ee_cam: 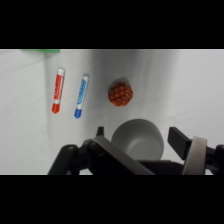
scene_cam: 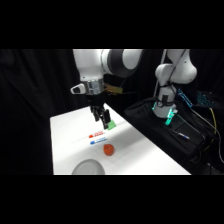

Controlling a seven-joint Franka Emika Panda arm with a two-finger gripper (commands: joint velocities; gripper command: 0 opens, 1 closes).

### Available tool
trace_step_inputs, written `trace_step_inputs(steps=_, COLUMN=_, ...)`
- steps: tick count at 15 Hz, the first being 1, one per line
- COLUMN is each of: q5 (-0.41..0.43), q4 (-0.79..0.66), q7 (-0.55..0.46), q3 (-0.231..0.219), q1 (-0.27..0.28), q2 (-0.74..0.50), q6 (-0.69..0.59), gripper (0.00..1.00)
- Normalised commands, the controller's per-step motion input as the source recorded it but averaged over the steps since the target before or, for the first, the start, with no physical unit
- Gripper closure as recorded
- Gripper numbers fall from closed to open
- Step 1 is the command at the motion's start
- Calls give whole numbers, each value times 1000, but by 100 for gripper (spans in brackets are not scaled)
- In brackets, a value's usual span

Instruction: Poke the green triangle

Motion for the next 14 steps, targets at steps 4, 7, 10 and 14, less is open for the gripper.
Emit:
trace_step_inputs(steps=4, q5=-20, q4=-77, q7=-2, q3=25, q1=-53, q2=-48, q6=54, gripper=0)
trace_step_inputs(steps=7, q5=-47, q4=-280, q7=24, q3=-40, q1=-96, q2=-167, q6=218, gripper=0)
trace_step_inputs(steps=10, q5=-45, q4=-377, q7=31, q3=-75, q1=-124, q2=-236, q6=311, gripper=0)
trace_step_inputs(steps=14, q5=16, q4=-422, q7=-19, q3=-77, q1=-142, q2=-286, q6=316, gripper=0)
